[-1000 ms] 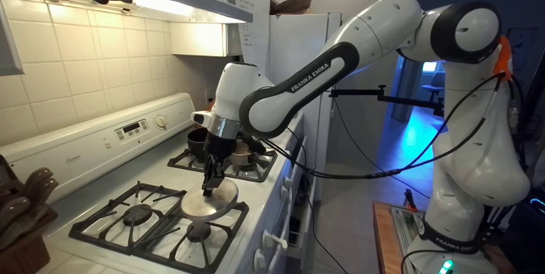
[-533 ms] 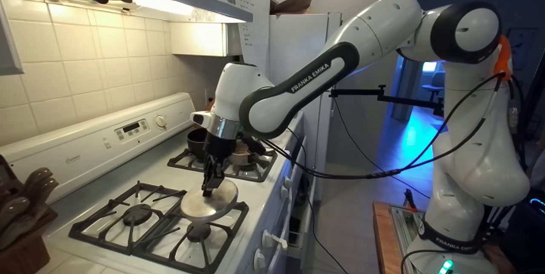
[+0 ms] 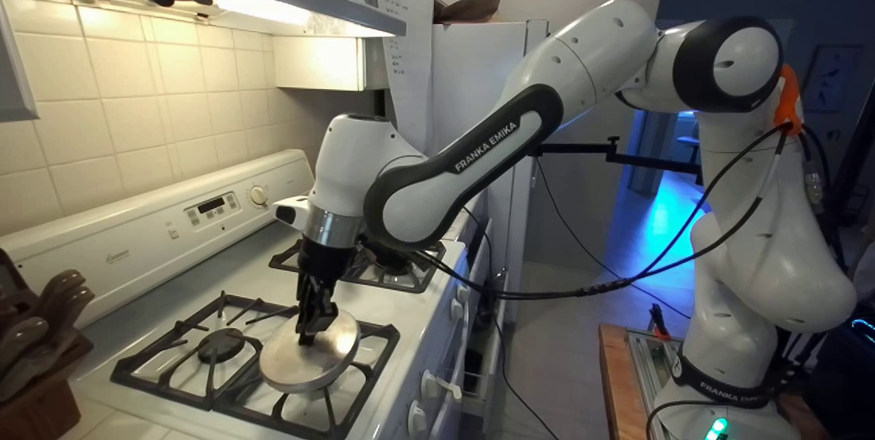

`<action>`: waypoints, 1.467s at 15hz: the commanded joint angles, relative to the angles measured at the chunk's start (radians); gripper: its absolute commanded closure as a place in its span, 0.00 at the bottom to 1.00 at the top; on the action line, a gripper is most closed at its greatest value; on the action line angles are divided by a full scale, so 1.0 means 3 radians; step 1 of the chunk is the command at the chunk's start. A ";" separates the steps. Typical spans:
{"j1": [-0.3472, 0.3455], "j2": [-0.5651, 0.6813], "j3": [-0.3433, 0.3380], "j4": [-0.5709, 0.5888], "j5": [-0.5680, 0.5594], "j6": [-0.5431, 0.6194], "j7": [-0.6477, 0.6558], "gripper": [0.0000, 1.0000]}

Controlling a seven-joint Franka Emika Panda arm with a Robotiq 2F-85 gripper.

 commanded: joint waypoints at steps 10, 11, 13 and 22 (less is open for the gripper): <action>0.0234 0.0753 0.0163 0.0759 -0.0238 -0.0075 -0.0218 0.94; 0.0263 0.0798 0.0166 0.0808 -0.0274 -0.0079 -0.0228 0.94; 0.0311 0.0879 0.0173 0.0907 -0.0328 -0.0088 -0.0261 0.94; 0.0416 0.1222 0.0241 0.1273 -0.0321 -0.0142 -0.0339 0.94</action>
